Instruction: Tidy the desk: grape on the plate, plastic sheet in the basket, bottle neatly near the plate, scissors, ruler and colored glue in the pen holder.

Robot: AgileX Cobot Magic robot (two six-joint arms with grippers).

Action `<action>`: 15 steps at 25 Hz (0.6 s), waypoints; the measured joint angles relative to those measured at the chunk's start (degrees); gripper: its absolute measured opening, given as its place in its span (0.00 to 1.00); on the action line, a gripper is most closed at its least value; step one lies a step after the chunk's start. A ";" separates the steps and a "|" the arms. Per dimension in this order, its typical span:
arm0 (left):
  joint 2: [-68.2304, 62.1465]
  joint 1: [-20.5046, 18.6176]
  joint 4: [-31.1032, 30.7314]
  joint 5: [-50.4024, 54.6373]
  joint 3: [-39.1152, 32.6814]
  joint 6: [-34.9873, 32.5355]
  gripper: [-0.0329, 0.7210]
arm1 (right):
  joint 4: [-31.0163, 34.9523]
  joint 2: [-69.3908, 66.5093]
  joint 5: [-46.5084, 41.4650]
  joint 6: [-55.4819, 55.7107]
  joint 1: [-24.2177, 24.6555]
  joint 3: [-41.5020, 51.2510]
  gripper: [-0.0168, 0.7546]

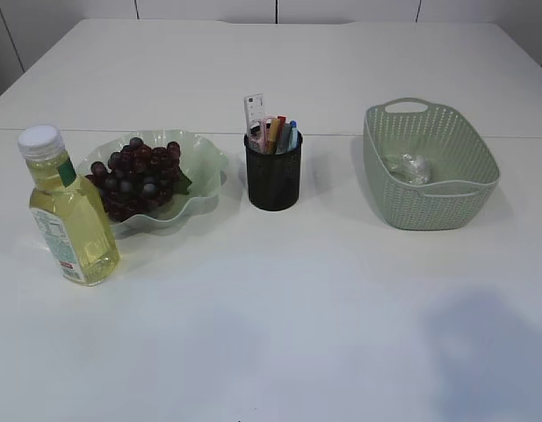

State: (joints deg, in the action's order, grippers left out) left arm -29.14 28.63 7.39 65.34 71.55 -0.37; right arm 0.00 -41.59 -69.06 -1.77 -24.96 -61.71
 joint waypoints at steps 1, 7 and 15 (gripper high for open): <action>1.34 0.00 1.54 0.00 -0.72 -1.40 0.77 | 0.00 2.35 0.00 -0.21 0.00 1.53 0.73; 9.79 0.00 4.03 0.00 -7.42 -4.50 0.77 | 0.00 14.01 0.00 -0.79 0.00 9.60 0.73; 24.87 0.00 4.24 -3.44 -20.02 -5.90 0.77 | 0.00 26.38 0.36 -1.06 0.00 18.14 0.73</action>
State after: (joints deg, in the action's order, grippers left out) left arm -4.27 28.63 11.63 61.90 51.53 -6.27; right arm 0.00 -15.21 -68.69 -2.83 -24.96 -43.57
